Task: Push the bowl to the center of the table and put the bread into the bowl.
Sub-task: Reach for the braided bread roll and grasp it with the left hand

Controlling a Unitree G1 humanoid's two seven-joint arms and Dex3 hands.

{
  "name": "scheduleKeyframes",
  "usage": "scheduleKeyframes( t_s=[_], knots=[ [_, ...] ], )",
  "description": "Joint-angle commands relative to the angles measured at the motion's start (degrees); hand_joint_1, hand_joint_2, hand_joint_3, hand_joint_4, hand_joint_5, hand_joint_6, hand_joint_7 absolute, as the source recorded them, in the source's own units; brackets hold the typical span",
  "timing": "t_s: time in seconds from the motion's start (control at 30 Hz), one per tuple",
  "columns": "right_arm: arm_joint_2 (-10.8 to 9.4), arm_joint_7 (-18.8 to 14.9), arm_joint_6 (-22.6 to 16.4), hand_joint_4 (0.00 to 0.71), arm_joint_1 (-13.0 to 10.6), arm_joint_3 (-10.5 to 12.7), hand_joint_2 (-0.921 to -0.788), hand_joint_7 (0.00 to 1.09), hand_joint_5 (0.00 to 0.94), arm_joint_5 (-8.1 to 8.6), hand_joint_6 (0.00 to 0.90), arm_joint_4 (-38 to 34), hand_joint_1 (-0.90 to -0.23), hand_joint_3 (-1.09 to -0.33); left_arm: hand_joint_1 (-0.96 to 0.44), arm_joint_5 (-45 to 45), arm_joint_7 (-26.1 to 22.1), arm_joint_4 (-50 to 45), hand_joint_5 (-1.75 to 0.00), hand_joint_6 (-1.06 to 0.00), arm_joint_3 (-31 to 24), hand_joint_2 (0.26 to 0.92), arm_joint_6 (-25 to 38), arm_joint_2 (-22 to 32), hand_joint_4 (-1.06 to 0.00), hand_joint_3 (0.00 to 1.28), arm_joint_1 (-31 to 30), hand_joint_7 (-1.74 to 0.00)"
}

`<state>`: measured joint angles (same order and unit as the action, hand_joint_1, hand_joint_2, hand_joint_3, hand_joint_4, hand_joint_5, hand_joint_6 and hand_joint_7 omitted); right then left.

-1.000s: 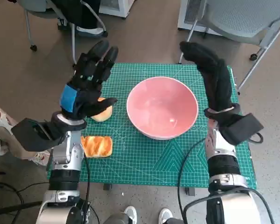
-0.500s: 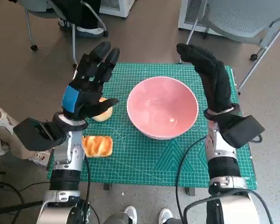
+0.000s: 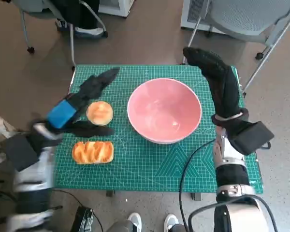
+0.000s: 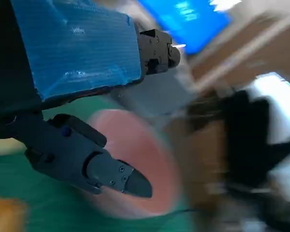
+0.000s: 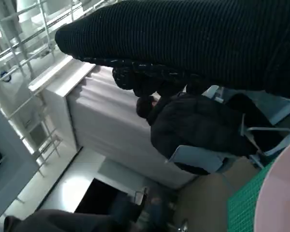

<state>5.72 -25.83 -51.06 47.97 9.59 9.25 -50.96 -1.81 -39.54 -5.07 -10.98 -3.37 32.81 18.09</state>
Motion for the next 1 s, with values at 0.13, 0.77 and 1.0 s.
scheduleKeyframes(
  t_s=[0.13, 0.77, 1.0],
  knots=[
    [-1.0, -1.4, 1.7, 0.191, -1.9, -0.4, -0.921, 0.11, 0.006, 1.98, 0.212, 0.0, -0.701, -0.819, -0.13, 5.2, -1.5, -20.3, 0.00, -0.13, -5.7, 0.645, 9.1, 9.0, 0.00, 0.00, -12.0, -0.06],
    [-2.0, -3.5, 2.4, 0.193, -0.9, -0.4, -0.921, 0.13, 0.005, 4.28, 0.210, -1.6, -0.687, -0.818, -0.14, 17.8, -2.8, -33.1, -0.01, -0.20, 3.2, 0.661, 27.3, 15.8, -0.03, 0.01, -14.6, -0.05],
    [-1.9, -4.3, 2.6, 0.193, -1.0, -0.4, -0.921, 0.14, 0.004, 5.12, 0.208, -1.8, -0.686, -0.816, -0.20, 22.0, -1.4, -29.7, -0.01, -0.21, 10.4, 0.666, 27.9, 14.9, -0.04, 0.01, -12.8, -0.03]
  ],
)
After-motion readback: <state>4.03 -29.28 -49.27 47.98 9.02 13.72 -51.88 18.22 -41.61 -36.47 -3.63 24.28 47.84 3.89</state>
